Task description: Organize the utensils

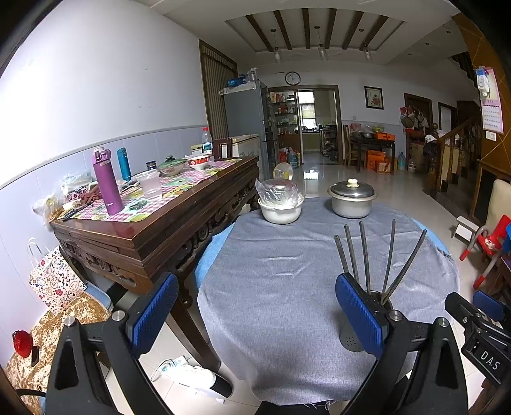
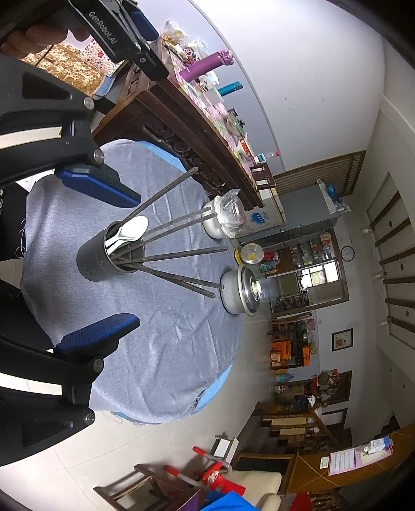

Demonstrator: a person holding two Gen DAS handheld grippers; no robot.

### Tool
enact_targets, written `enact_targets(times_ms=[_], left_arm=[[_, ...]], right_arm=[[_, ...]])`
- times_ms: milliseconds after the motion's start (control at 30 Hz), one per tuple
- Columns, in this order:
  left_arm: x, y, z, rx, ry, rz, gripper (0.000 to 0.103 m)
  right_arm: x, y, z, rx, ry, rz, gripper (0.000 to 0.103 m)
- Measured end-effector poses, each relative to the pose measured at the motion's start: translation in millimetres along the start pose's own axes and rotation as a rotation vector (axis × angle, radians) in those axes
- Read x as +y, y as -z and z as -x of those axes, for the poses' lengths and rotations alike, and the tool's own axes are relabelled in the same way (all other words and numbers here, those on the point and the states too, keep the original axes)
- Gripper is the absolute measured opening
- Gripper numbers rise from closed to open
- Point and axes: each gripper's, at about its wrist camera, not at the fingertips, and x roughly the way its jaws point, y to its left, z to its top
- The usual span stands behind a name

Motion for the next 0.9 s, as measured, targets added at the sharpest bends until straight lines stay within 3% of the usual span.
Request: enact_targets(times_ms=[900], left_arm=[[-0.8, 1.0, 0.5, 0.002, 0.000, 0.002, 0.099]], right_arm=[[-0.5, 1.5, 0.8, 0.000, 0.000, -0.001, 0.072]])
